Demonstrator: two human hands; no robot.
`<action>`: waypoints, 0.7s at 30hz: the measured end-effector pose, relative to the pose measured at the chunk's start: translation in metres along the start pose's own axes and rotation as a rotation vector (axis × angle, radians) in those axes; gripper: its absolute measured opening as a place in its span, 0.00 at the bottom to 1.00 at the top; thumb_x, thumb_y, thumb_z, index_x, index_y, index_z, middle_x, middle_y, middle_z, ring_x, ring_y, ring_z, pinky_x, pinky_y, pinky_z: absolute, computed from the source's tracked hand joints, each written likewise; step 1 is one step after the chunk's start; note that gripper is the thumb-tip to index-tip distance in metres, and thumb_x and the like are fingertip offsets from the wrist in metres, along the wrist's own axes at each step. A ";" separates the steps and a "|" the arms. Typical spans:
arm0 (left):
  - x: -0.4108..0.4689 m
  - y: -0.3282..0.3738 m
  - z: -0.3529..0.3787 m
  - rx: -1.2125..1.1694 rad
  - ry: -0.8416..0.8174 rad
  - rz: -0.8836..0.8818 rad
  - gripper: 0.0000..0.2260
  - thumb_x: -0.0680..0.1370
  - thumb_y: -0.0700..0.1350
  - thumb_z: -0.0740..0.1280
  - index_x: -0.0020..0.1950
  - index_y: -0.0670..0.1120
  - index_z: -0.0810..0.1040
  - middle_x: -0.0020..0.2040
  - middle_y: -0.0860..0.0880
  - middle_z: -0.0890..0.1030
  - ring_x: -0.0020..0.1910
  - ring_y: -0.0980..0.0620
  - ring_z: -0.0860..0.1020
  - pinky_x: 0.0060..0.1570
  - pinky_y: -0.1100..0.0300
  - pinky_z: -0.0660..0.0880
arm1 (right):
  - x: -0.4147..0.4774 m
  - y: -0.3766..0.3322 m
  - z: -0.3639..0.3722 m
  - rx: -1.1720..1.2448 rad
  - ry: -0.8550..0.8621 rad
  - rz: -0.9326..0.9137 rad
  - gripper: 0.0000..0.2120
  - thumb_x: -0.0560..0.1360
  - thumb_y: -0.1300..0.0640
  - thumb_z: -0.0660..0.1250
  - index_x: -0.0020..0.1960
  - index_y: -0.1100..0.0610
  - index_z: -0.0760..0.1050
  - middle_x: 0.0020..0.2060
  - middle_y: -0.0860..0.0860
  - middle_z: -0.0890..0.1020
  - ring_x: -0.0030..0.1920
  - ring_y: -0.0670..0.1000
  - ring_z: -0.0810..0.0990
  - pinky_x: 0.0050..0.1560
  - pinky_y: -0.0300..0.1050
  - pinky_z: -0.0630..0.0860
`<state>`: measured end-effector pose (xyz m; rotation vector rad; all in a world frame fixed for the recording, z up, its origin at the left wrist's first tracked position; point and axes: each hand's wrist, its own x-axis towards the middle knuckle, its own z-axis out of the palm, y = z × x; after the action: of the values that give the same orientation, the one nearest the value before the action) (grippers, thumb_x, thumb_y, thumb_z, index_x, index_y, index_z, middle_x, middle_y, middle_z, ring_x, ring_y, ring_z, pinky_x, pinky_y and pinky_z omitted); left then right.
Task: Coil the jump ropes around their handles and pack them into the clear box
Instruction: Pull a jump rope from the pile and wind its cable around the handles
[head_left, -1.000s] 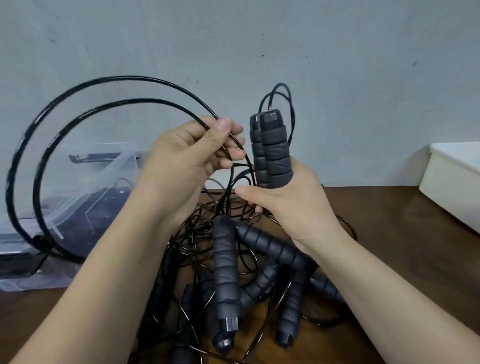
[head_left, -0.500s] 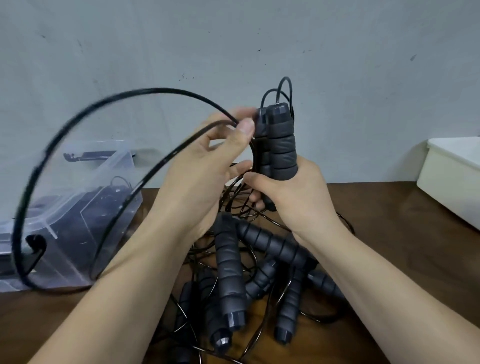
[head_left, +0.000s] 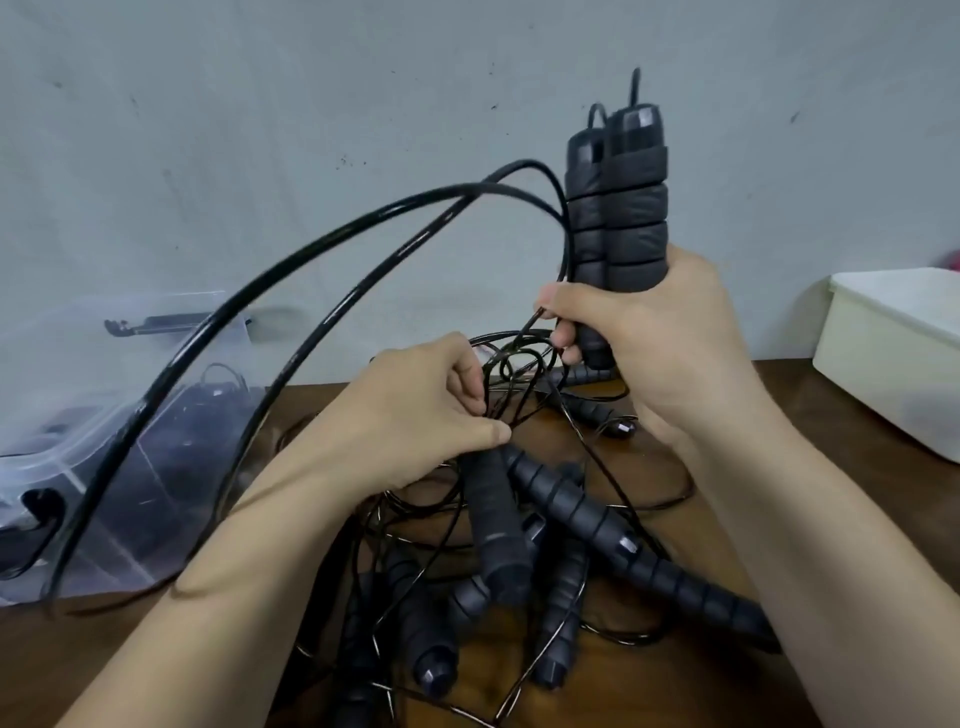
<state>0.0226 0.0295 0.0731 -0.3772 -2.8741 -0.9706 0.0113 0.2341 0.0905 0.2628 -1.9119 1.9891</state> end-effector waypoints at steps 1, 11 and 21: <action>0.000 0.000 0.000 0.032 -0.014 0.000 0.14 0.70 0.54 0.81 0.49 0.57 0.79 0.45 0.58 0.86 0.44 0.64 0.83 0.50 0.58 0.82 | 0.001 -0.003 -0.003 0.005 0.010 -0.009 0.06 0.74 0.68 0.78 0.46 0.67 0.81 0.40 0.67 0.85 0.31 0.52 0.82 0.35 0.49 0.81; 0.008 -0.004 0.005 0.190 -0.082 0.084 0.30 0.74 0.42 0.76 0.73 0.58 0.74 0.66 0.62 0.78 0.59 0.60 0.74 0.51 0.77 0.66 | 0.001 -0.012 -0.012 -0.010 0.043 -0.046 0.09 0.75 0.68 0.77 0.50 0.72 0.80 0.33 0.60 0.83 0.30 0.51 0.81 0.31 0.43 0.78; -0.002 0.015 0.012 -0.162 -0.129 0.016 0.19 0.73 0.68 0.74 0.56 0.57 0.83 0.43 0.61 0.85 0.43 0.65 0.81 0.49 0.64 0.75 | 0.000 -0.010 -0.007 0.050 0.039 -0.036 0.10 0.75 0.68 0.76 0.50 0.73 0.80 0.36 0.62 0.83 0.30 0.51 0.82 0.30 0.43 0.77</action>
<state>0.0289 0.0483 0.0718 -0.4910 -2.9083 -1.2235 0.0157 0.2408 0.0994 0.2674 -1.8229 2.0052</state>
